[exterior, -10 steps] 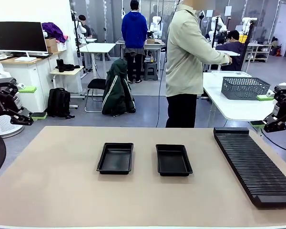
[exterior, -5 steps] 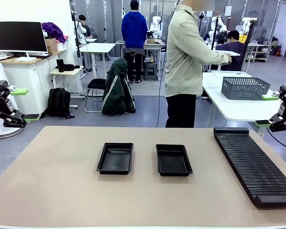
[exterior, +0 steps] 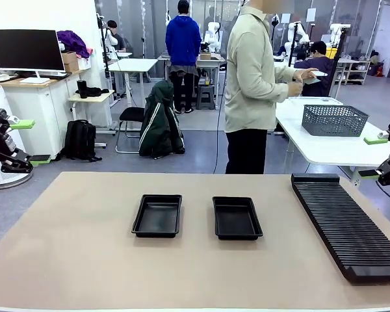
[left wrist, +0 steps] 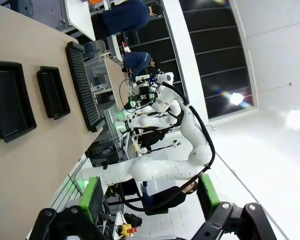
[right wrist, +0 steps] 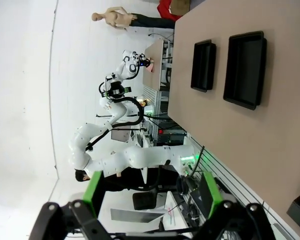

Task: Inspect and transfer BCBs to ESD trays.
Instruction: Pick up the Blank PCB from the PCB Rack and place it in the left ESD tray.

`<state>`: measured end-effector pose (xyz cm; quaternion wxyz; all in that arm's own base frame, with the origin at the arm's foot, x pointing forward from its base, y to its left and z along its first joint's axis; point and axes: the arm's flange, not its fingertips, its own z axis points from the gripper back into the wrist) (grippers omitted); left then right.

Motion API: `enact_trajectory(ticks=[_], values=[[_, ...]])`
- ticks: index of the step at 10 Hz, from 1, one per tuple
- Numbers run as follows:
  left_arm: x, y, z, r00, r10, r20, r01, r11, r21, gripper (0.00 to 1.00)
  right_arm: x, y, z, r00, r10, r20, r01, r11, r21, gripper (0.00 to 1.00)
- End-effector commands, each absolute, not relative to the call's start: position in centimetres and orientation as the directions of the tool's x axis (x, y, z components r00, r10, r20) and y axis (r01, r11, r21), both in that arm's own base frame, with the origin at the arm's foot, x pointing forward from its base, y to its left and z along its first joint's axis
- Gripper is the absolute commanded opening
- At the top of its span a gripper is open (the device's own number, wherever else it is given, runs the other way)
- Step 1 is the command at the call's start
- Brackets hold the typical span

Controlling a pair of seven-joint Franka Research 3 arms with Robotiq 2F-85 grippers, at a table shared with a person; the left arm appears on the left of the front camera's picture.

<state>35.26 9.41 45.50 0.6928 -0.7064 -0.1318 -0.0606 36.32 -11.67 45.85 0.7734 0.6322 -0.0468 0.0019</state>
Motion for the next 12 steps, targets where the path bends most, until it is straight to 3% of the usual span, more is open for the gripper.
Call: enact_trajectory(ticks=[1, 9, 12], values=[[34.8, 10.0, 45.7, 0.952, 0.087, 0.292, 0.292, 0.021, -0.956, 1.0, 36.5, -12.2, 45.7, 0.996, -0.069, 0.065, -0.047, 0.238, 0.97, 1.0], [35.2, 10.3, 46.1, 0.962, 0.101, 0.254, 0.25, 0.051, -0.967, 1.0, 36.2, -12.8, 45.5, 0.994, -0.098, 0.057, -0.033, 0.23, 0.973, 1.0], [35.1, 10.7, 45.9, 0.964, 0.101, 0.247, 0.243, 0.056, -0.969, 1.0, 36.1, -13.9, 44.9, 0.992, -0.113, 0.056, -0.038, 0.154, 0.987, 1.0]])
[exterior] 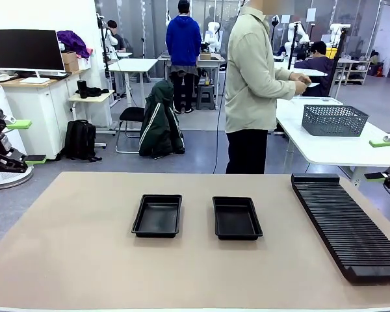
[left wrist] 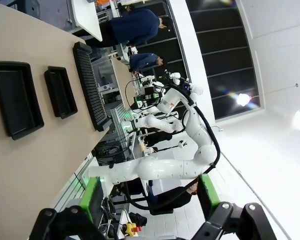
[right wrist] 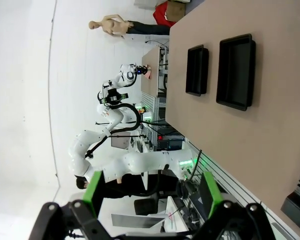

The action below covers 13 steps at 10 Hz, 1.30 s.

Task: Inspect and transfer BCBs to ESD trays.
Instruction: Pick up the Blank PCB from the PCB Rack and place it in the left ESD tray.

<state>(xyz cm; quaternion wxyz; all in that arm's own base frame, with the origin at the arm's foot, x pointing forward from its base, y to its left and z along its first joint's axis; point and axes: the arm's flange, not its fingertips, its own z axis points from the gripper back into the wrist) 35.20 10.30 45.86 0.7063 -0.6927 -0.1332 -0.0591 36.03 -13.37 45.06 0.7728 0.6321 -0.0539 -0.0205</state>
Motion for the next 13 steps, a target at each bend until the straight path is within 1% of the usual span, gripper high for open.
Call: enact_trajectory(ticks=[1, 3, 6, 8, 9, 13], values=[[35.1, 11.0, 45.87, 0.964, 0.103, 0.244, 0.238, 0.059, -0.969, 1.0, 36.05, -13.96, 44.87, 0.992, -0.114, 0.057, -0.041, 0.142, 0.989, 1.0], [35.2, 11.16, 45.72, 0.965, 0.102, 0.24, 0.233, 0.073, -0.97, 1.0, 35.97, -13.91, 45.06, 0.993, -0.096, 0.072, -0.064, 0.083, 0.995, 1.0], [35.21, 11.63, 45.41, 0.964, 0.116, 0.24, 0.233, 0.067, -0.97, 1.0, 36.16, -13.66, 45.02, 0.994, -0.086, 0.064, -0.058, 0.066, 0.996, 1.0], [35.18, 11.71, 45.46, 0.963, 0.103, 0.251, 0.242, 0.088, -0.966, 1.0, 36.35, -13.54, 44.93, 0.994, -0.088, 0.068, -0.061, 0.079, 0.995, 1.0], [35.19, 11.16, 45.25, 0.96, 0.113, 0.255, 0.25, 0.057, -0.967, 1.0, 35.87, -13.33, 45.07, 0.995, -0.089, 0.047, -0.039, 0.09, 0.995, 1.0], [35.19, 11.16, 45.25, 0.96, 0.113, 0.255, 0.25, 0.057, -0.967, 1.0, 35.87, -13.33, 45.07, 0.995, -0.089, 0.047, -0.039, 0.09, 0.995, 1.0]])
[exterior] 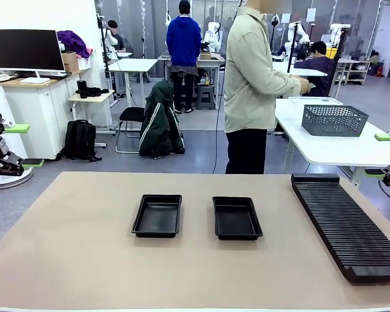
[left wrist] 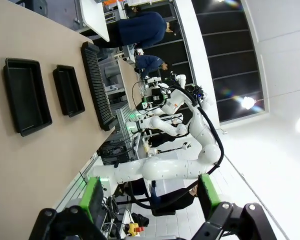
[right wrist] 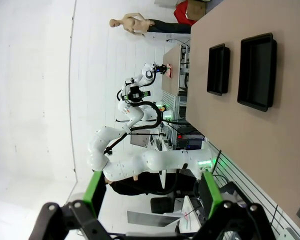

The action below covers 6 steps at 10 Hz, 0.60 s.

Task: Inspect and transfer BCBs to ESD trays.
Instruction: Pick up the Blank PCB from the PCB Rack and place it in the left ESD tray.

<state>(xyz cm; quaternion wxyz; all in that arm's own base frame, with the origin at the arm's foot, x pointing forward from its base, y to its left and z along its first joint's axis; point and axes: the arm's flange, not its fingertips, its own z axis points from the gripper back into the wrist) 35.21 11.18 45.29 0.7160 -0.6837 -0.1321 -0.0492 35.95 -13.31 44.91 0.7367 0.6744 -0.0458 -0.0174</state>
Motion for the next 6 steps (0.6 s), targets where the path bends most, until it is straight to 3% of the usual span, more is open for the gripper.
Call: enact_trajectory(ticks=[1, 6], values=[[35.19, 11.16, 45.25, 0.96, 0.113, 0.255, 0.25, 0.057, -0.967, 1.0, 35.87, -13.33, 45.07, 0.995, -0.089, 0.047, -0.039, 0.09, 0.995, 1.0], [35.19, 11.16, 45.25, 0.96, 0.113, 0.255, 0.25, 0.057, -0.967, 1.0, 35.87, -13.33, 45.07, 0.995, -0.089, 0.047, -0.039, 0.09, 0.995, 1.0]])
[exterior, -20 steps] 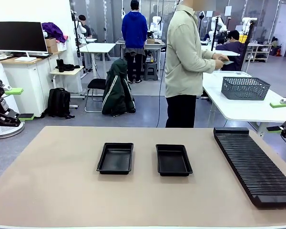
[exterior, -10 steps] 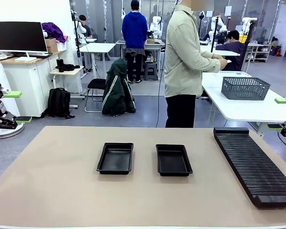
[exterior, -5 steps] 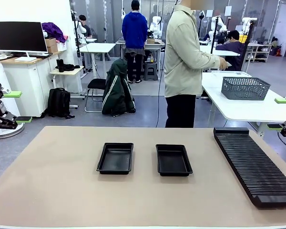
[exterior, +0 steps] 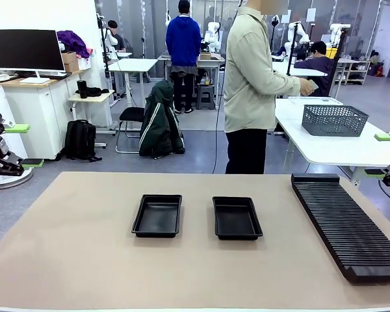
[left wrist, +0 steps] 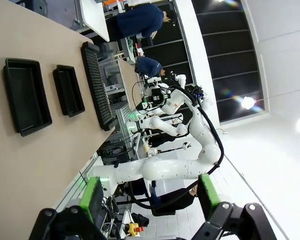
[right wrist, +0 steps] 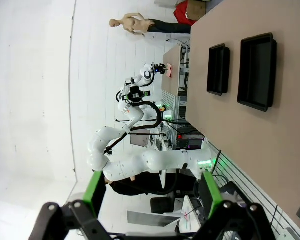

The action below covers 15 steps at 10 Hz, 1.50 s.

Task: Inspect and transfer BCBs to ESD trays.
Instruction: Pick up the Blank PCB from the PCB Rack and place it in the left ESD tray.

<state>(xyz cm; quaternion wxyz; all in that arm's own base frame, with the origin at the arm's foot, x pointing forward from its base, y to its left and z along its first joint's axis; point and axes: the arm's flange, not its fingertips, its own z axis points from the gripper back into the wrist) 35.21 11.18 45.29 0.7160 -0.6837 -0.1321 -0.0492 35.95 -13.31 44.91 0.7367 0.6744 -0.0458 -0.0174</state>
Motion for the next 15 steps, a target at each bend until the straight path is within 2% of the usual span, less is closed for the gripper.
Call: enact_trajectory(ticks=[1, 15], values=[[35.19, 11.16, 45.25, 0.96, 0.113, 0.255, 0.25, 0.057, -0.967, 1.0, 35.87, -13.33, 45.07, 0.995, -0.089, 0.047, -0.039, 0.09, 0.995, 1.0], [35.19, 11.16, 45.25, 0.96, 0.113, 0.255, 0.25, 0.057, -0.967, 1.0, 35.87, -13.33, 45.07, 0.995, -0.089, 0.047, -0.039, 0.09, 0.995, 1.0]])
